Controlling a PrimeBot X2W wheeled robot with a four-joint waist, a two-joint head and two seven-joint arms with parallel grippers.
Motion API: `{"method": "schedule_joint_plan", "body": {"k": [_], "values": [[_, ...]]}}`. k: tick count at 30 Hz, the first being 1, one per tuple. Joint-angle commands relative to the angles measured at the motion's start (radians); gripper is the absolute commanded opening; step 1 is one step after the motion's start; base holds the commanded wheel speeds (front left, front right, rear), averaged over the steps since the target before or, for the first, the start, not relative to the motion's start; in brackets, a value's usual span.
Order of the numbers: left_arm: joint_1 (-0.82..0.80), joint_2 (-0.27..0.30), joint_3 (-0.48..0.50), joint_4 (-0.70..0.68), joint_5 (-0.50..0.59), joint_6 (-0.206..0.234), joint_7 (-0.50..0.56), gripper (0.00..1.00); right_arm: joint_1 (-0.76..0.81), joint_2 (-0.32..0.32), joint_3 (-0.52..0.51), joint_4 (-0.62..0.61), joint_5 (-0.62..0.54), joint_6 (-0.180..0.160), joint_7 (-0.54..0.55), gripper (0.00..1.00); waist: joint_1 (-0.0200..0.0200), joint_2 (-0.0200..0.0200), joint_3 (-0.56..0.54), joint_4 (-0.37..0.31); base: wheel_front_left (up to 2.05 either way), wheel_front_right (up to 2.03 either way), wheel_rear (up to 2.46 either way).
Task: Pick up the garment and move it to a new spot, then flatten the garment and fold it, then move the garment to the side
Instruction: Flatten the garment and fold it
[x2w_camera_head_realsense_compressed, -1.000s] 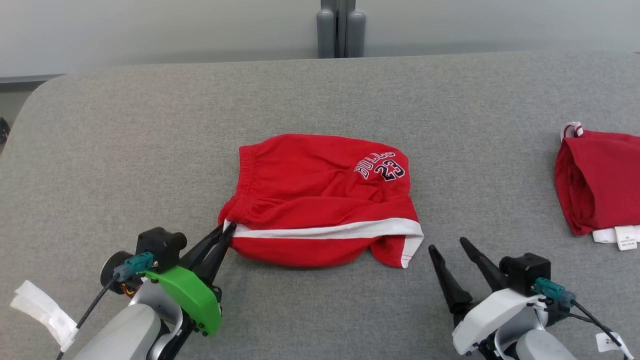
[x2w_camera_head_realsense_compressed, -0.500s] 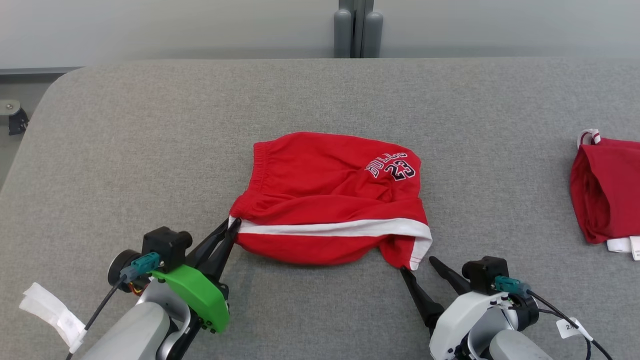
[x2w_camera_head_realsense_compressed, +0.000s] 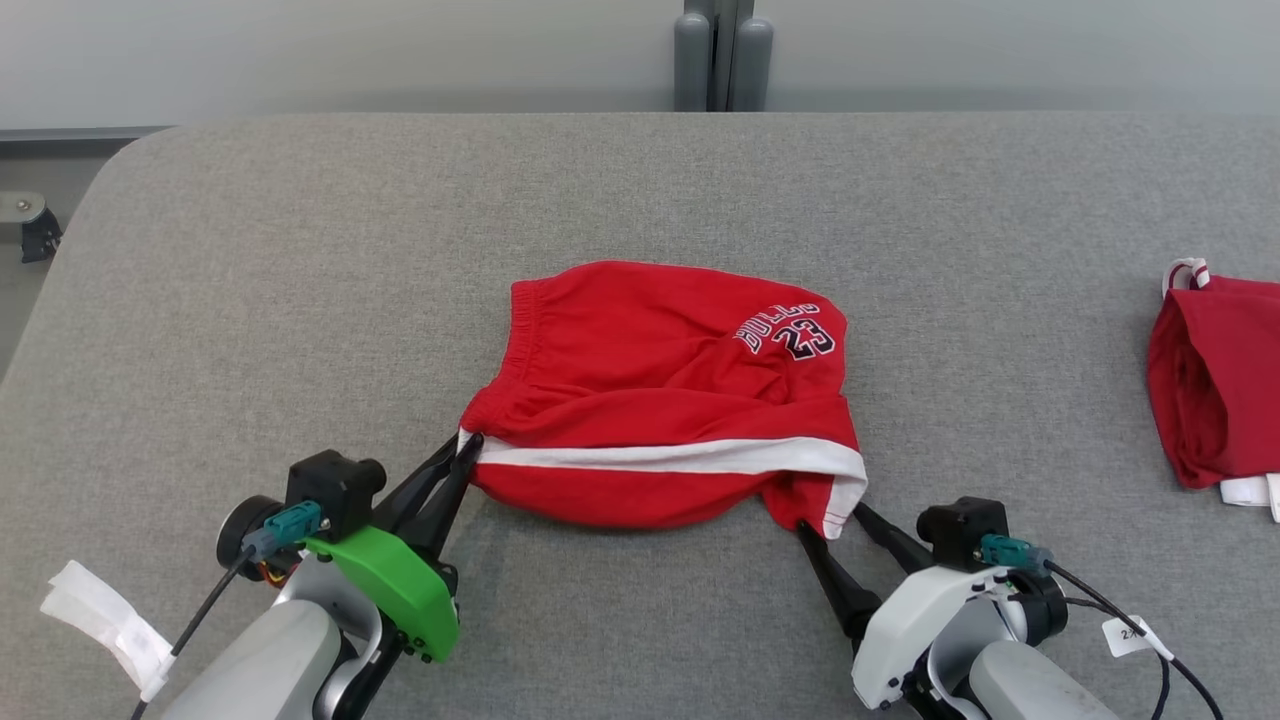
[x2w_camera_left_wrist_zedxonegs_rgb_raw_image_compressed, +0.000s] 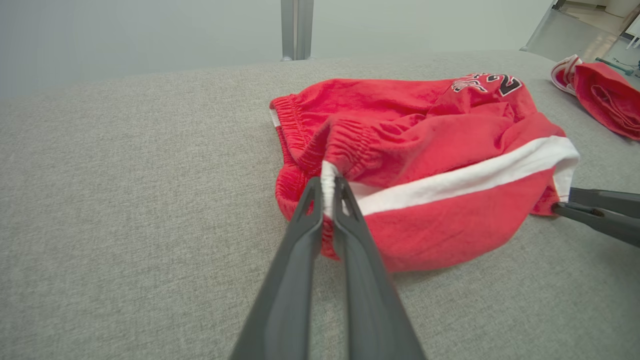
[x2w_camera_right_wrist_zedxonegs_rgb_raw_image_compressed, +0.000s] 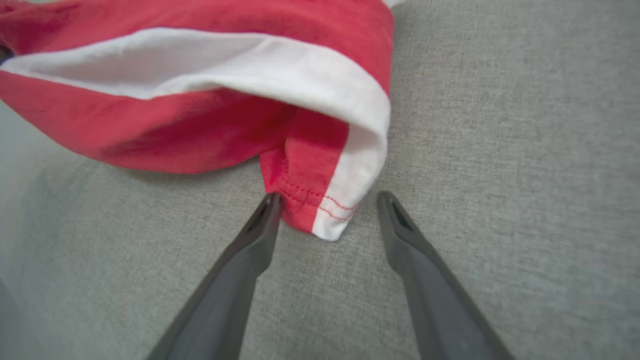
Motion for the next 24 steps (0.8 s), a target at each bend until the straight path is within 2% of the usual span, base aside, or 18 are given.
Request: {"method": "schedule_joint_plan", "body": {"k": [1,2,6,13,18,24], "values": [[-0.018,0.004,0.001,0.003,0.0,-0.002,-0.004,0.0,-0.011,0.002,0.005,0.013,0.007,0.0,-0.006,0.32,0.0,0.0,0.001,0.0,0.0,0.0,0.0],[-0.019,0.004,0.001,0.003,-0.001,-0.002,-0.004,0.0,-0.015,0.002,0.007,0.018,0.007,0.0,-0.006,0.0,0.0,0.0,0.001,0.0,0.0,0.0,0.0],[-0.019,0.006,0.0,0.007,-0.004,-0.001,-0.006,0.0,-0.021,-0.001,0.02,0.034,0.011,0.0,-0.016,0.0,0.0,0.0,-0.001,0.0,0.0,0.0,0.0],[-0.019,0.013,0.007,0.014,-0.006,0.012,-0.011,0.0,-0.036,-0.045,-0.003,0.041,-0.016,0.0,-0.049,0.0,0.0,0.0,-0.014,-0.004,0.0,0.0,0.0],[-0.021,0.021,0.024,0.007,-0.015,0.027,-0.014,0.0,-0.053,-0.129,-0.026,0.022,-0.092,0.0,-0.048,0.0,0.0,0.0,-0.025,-0.018,0.0,0.0,0.0],[-0.038,0.021,0.049,-0.044,-0.036,0.026,-0.022,0.0,-0.108,-0.23,-0.062,-0.044,-0.203,-0.001,-0.041,0.0,0.0,0.0,-0.052,-0.039,0.0,0.0,0.0]]}}
